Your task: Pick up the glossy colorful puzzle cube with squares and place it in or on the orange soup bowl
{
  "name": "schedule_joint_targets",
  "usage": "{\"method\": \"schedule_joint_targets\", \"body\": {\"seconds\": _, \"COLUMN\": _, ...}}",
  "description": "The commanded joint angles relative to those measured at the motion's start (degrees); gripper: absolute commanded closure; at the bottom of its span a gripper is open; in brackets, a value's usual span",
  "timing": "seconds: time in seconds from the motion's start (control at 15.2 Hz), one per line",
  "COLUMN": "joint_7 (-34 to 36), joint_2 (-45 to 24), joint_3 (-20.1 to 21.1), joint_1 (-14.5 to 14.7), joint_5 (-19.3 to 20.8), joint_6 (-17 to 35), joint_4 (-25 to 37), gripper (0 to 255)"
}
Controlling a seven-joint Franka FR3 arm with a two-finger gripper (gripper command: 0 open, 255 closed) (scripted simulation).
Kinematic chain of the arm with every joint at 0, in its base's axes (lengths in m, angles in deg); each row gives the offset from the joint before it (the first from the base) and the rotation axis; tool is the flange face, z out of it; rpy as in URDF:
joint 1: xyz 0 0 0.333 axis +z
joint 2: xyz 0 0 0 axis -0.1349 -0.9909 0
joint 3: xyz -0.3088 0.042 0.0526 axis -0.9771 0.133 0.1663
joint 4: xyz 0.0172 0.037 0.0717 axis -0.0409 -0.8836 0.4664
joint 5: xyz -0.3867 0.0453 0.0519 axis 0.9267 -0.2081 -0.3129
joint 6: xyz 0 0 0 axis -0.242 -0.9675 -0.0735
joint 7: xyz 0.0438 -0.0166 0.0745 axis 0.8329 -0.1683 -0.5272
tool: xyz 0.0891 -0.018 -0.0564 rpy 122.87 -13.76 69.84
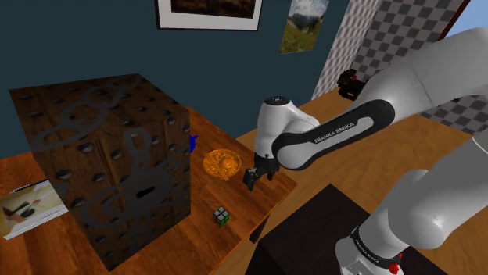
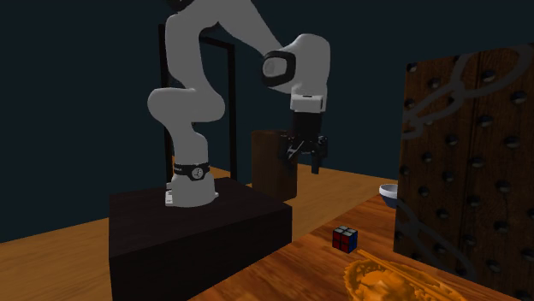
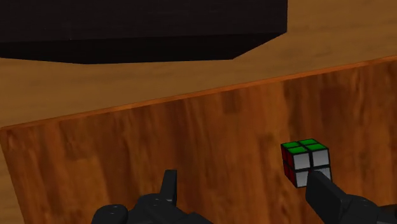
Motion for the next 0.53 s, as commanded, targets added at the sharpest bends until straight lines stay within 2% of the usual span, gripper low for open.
{"method": "schedule_joint_targets", "body": {"seconds": 0.0, "joint_7": 2.59, "joint_2": -4.96, "joint_3": 1.23, "joint_1": 0.08, "joint_5": 1.66, "joint_6": 4.08, "joint_4": 1.21, "gripper": 0}}
{"method": "schedule_joint_targets", "body": {"seconds": 0.26, "joint_7": 8.94, "joint_2": -15.04, "joint_3": 2.2, "joint_1": 0.8, "joint_5": 7.53, "joint_6": 10.55, "joint_4": 4.86, "gripper": 0}}
{"method": "schedule_joint_targets", "body": {"seconds": 0.46, "joint_7": 14.14, "joint_2": -22.55, "joint_3": 1.16, "joint_1": 2.78, "joint_5": 12.88, "joint_6": 14.3, "joint_4": 8.51, "gripper": 0}}
